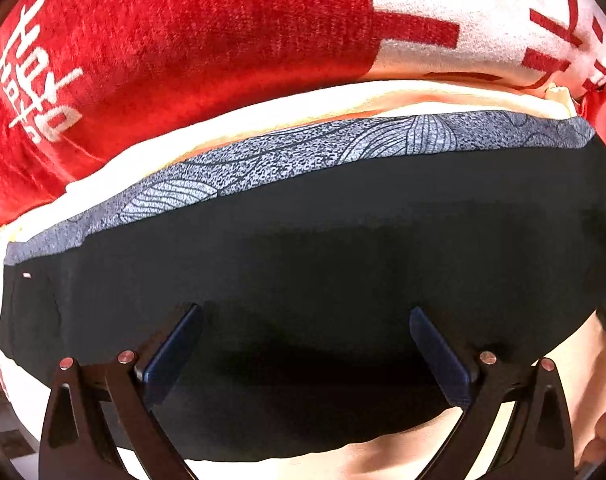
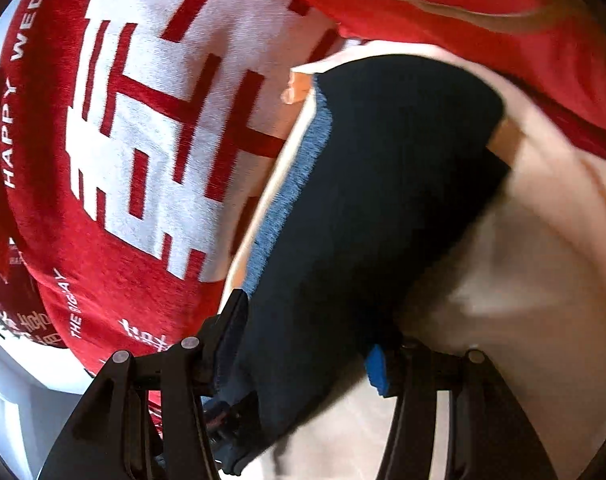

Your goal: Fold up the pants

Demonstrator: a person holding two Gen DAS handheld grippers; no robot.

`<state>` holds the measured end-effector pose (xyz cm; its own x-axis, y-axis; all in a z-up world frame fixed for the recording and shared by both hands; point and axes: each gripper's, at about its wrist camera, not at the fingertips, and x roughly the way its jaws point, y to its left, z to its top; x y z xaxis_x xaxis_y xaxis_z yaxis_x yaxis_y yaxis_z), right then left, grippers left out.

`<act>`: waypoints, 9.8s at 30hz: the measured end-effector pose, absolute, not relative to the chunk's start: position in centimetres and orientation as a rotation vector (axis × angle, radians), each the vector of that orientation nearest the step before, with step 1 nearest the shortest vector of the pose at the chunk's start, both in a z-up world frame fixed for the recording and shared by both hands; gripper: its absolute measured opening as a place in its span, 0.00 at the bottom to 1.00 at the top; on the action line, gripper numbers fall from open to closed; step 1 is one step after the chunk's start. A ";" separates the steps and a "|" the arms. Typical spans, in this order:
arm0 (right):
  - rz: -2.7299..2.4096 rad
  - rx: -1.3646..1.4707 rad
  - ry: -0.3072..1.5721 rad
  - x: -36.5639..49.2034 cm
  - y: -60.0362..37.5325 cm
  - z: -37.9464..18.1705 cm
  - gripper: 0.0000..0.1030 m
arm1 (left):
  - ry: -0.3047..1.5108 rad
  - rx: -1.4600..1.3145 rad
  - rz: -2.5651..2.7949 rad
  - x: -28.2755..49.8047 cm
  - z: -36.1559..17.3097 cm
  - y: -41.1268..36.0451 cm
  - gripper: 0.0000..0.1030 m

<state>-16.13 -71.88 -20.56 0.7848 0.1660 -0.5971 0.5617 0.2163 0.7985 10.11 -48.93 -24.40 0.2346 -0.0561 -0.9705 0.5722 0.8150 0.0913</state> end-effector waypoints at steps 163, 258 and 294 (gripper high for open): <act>0.074 0.345 1.530 3.6 -29.4 -14.8 0.45 | 1.509 0.063 -0.289 11.7 -19.3 -11.7 0.91; 0.565 -0.076 1.975 31.3 -4.0 -19.4 0.79 | 1.013 0.441 -0.162 17.8 -18.2 -9.1 0.34; 0.385 0.906 1.306 7.4 -49.7 -8.2 0.20 | 0.753 0.743 -0.745 0.8 -6.8 -37.4 0.34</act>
<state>7.39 -49.75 -8.17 0.2621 0.7058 -0.6582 0.2357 0.6145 0.7529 0.82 -37.35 -6.82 0.5135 -0.3108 -0.7998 0.7964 0.5197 0.3093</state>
